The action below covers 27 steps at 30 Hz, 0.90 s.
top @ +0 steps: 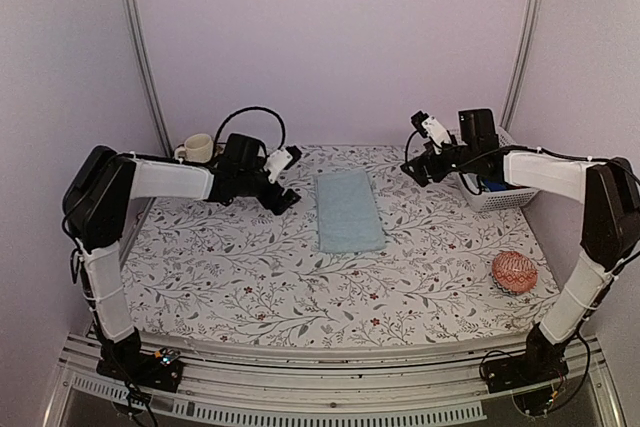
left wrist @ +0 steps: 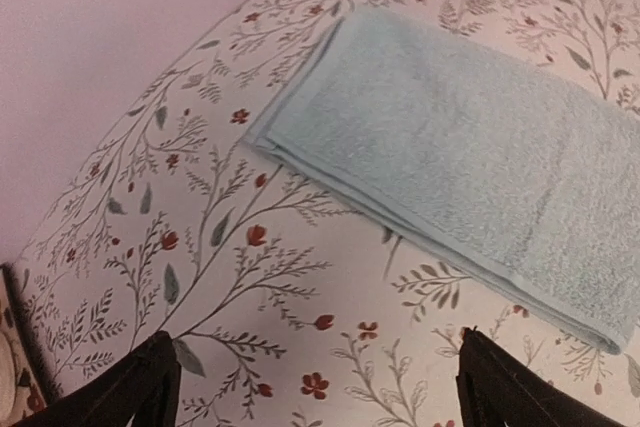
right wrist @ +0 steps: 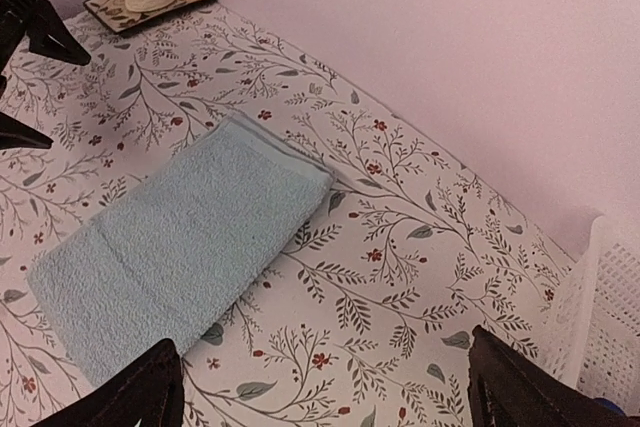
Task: Roll the towels
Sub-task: Pick up the towel from the center of the board.
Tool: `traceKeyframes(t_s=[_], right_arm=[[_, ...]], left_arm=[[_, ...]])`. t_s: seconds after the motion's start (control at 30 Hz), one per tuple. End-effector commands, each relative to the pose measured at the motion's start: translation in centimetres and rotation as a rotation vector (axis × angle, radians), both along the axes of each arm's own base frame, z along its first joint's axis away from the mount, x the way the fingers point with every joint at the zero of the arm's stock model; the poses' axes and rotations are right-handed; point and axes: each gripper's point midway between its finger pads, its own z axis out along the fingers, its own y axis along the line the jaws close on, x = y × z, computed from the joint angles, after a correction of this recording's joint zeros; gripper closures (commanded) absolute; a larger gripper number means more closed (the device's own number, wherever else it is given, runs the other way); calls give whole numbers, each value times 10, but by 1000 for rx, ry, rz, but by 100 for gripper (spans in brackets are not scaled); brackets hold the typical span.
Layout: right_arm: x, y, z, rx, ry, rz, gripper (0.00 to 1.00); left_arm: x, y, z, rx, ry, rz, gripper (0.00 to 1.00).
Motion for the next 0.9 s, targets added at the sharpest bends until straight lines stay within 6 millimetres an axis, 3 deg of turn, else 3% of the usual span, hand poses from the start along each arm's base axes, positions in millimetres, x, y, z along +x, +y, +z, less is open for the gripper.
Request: traceKeyframes(t_s=[0.0,0.17,0.4,0.67,0.83,0.87], right_arm=[[-21,2,7,-57,-111,89,1],[-29,1,2,-67,-136,98,1],[-22,2,0,-58,-127,79,1],[-23,7,-8,-37,-93,84,1],[-24,10,-5,-26,-94,87,1],[-24,10,-4,-23,-94,88,1]], left_arm=[[-34,-54,15,88,-185,-297,3],[-82,-90,-3,117,-198,-532,3],[-124,-105,-33,252,-231,-715,5],[-154,-112,-62,371,-259,-792,15],[-157,-113,-73,416,-292,-759,26],[-157,-110,-88,435,-267,-759,29]])
